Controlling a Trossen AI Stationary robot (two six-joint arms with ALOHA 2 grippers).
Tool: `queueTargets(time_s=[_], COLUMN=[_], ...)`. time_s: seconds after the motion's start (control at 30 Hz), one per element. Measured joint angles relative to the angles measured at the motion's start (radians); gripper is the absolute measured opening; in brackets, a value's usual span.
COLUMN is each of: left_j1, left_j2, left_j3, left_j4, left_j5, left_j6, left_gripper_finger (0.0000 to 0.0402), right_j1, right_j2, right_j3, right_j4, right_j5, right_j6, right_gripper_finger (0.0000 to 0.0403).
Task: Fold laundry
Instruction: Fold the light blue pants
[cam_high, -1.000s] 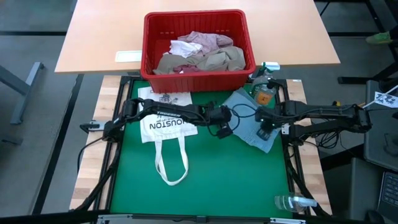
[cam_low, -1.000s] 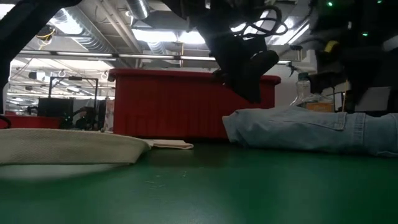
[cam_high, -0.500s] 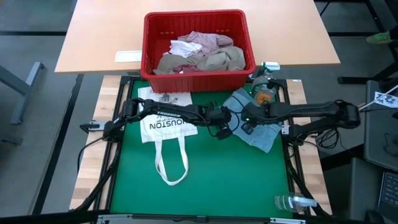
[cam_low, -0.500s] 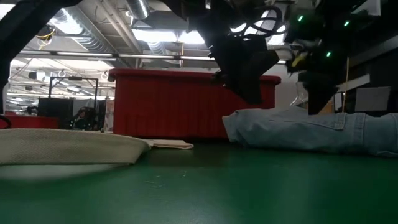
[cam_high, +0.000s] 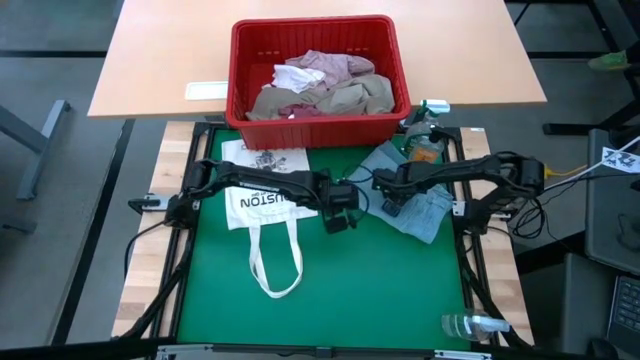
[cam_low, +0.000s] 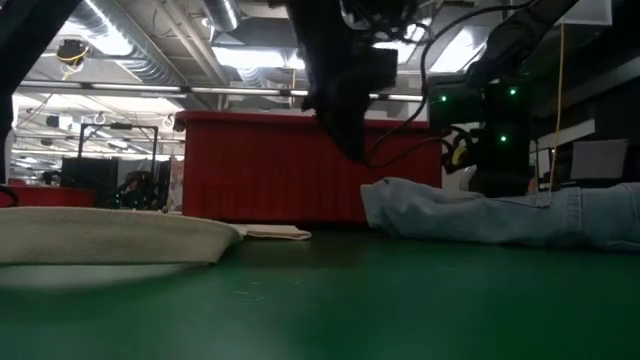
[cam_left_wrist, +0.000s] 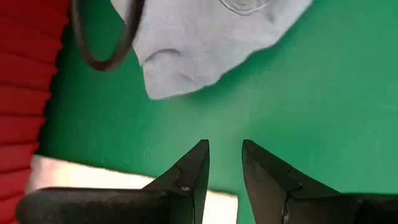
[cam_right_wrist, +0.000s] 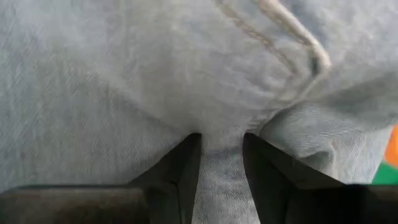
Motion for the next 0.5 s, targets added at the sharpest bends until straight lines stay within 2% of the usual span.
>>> queueTargets(time_s=[0.13,0.37,0.5], left_j1=[-0.029,-0.093,-0.139], left_j2=[-0.076,-0.185,-0.202], left_j3=[0.0,0.001,0.002], left_j4=[-0.037,-0.05,-0.05], left_j5=[-0.003,0.002,0.01], left_j6=[-0.001,-0.002,-0.05], left_gripper_finger=[0.009,0.009,0.009], right_j1=[0.073,0.258,0.381], right_j2=[0.003,-0.025,-0.025], right_j3=[-0.001,-0.003,-0.002], right_j4=[-0.005,-0.001,0.001], right_j5=[0.012,-0.069,-0.096], right_j6=[-0.013,-0.007,0.021], right_gripper_finger=[0.0126,0.0126,0.0126])
